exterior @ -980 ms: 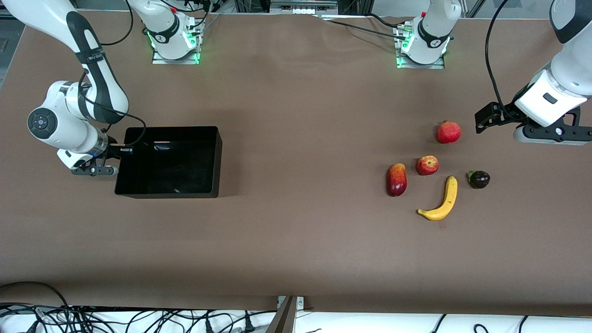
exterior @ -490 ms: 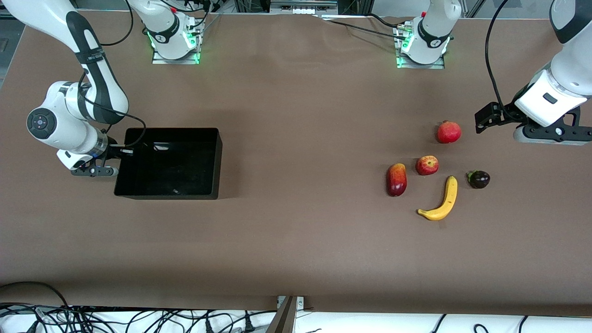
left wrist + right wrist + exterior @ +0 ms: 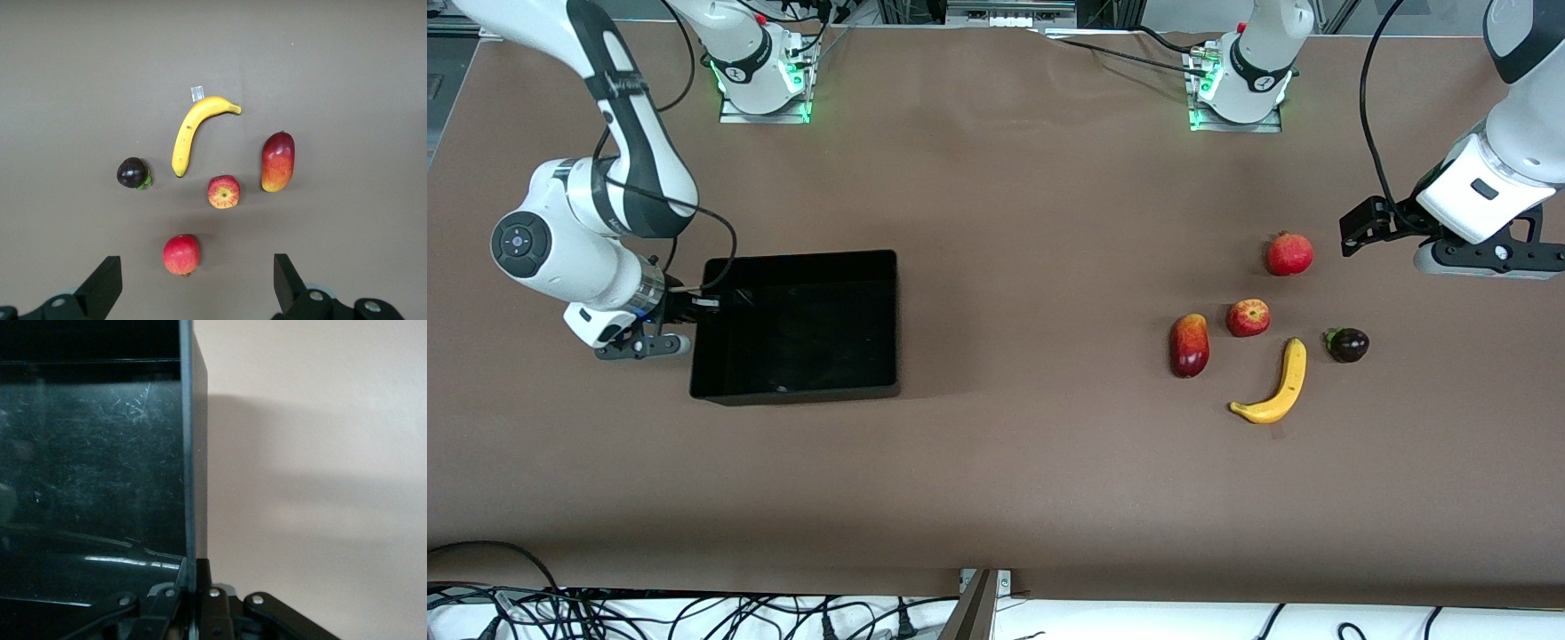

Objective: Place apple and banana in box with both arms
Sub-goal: 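Slide the black box across the table toward the fruit with the right gripper, then release the box with the right gripper while the left gripper reaches the apple, then grasp the small red apple with the left gripper while the right gripper withdraws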

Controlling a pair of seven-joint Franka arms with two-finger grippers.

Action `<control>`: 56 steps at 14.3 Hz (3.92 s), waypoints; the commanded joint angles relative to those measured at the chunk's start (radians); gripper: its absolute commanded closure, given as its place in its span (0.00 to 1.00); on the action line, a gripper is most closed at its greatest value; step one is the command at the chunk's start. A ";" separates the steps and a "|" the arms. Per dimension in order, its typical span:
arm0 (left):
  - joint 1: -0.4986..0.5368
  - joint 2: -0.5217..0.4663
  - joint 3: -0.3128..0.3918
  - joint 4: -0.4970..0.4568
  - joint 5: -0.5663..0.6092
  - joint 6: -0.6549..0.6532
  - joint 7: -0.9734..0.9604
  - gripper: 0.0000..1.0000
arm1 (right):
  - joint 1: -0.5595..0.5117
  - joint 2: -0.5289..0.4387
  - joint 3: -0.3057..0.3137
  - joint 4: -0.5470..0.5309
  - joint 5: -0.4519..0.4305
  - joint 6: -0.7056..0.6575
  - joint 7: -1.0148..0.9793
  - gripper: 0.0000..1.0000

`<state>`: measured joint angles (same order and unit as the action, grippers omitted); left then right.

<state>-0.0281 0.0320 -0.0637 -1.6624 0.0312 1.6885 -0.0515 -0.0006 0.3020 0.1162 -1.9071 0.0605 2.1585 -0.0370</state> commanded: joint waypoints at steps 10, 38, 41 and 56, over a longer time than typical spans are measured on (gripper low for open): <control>-0.001 0.014 -0.001 0.032 0.018 -0.018 0.009 0.00 | 0.454 0.205 0.000 0.281 0.088 -0.080 0.480 1.00; -0.009 0.078 -0.004 0.030 0.016 -0.128 0.009 0.00 | 0.682 0.497 -0.027 0.507 0.065 0.175 0.726 0.00; -0.007 0.130 -0.005 -0.012 0.012 -0.129 0.012 0.00 | 0.676 0.424 -0.058 0.507 0.064 0.097 0.717 0.00; -0.029 0.307 -0.015 -0.491 0.096 0.663 0.002 0.00 | 0.603 -0.180 -0.385 0.240 0.098 -0.364 0.281 0.00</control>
<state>-0.0497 0.3233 -0.0810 -2.1188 0.0687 2.2854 -0.0498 0.5955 0.2502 -0.2553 -1.5415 0.1525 1.8024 0.2680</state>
